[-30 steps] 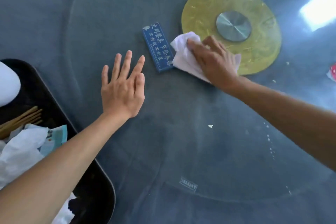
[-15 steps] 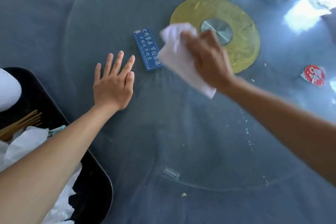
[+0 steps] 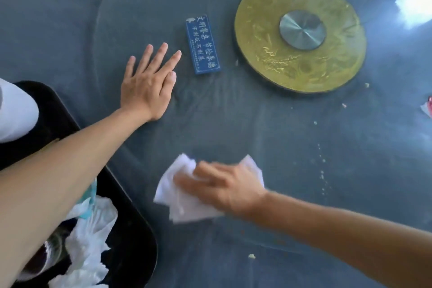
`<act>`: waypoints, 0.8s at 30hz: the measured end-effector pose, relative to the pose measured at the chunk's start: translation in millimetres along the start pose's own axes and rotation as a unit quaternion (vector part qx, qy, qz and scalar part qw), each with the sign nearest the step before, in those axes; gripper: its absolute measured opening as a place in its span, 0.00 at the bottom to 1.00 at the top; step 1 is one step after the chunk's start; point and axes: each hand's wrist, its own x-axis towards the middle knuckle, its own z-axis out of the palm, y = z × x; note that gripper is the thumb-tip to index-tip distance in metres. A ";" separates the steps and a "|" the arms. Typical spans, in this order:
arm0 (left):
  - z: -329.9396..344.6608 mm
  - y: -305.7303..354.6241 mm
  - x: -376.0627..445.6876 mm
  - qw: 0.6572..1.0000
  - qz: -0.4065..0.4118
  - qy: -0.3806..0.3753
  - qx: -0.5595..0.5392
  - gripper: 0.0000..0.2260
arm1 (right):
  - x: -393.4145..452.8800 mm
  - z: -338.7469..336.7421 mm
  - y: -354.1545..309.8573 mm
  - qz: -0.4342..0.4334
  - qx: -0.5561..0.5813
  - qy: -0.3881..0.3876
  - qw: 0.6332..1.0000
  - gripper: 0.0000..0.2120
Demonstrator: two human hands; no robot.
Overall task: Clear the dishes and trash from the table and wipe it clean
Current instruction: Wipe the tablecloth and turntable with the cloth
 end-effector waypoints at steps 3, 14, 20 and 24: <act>-7.1 0.4 1.4 1.000 0.007 -0.017 -0.013 0.23 | -44.9 18.8 -26.8 -0.090 -0.032 -0.001 0.995 0.41; -0.6 97.1 -86.5 0.998 -0.031 -0.036 -0.048 0.23 | 23.0 -122.0 216.2 0.334 -0.034 0.223 0.915 0.21; 12.6 88.5 -80.2 0.999 -0.033 -0.013 -0.014 0.24 | 19.9 -74.9 160.0 0.368 -0.075 0.183 0.909 0.15; 10.9 79.6 -74.6 0.999 -0.021 -0.017 -0.017 0.24 | -28.4 -39.3 78.6 0.288 -0.046 0.132 0.947 0.23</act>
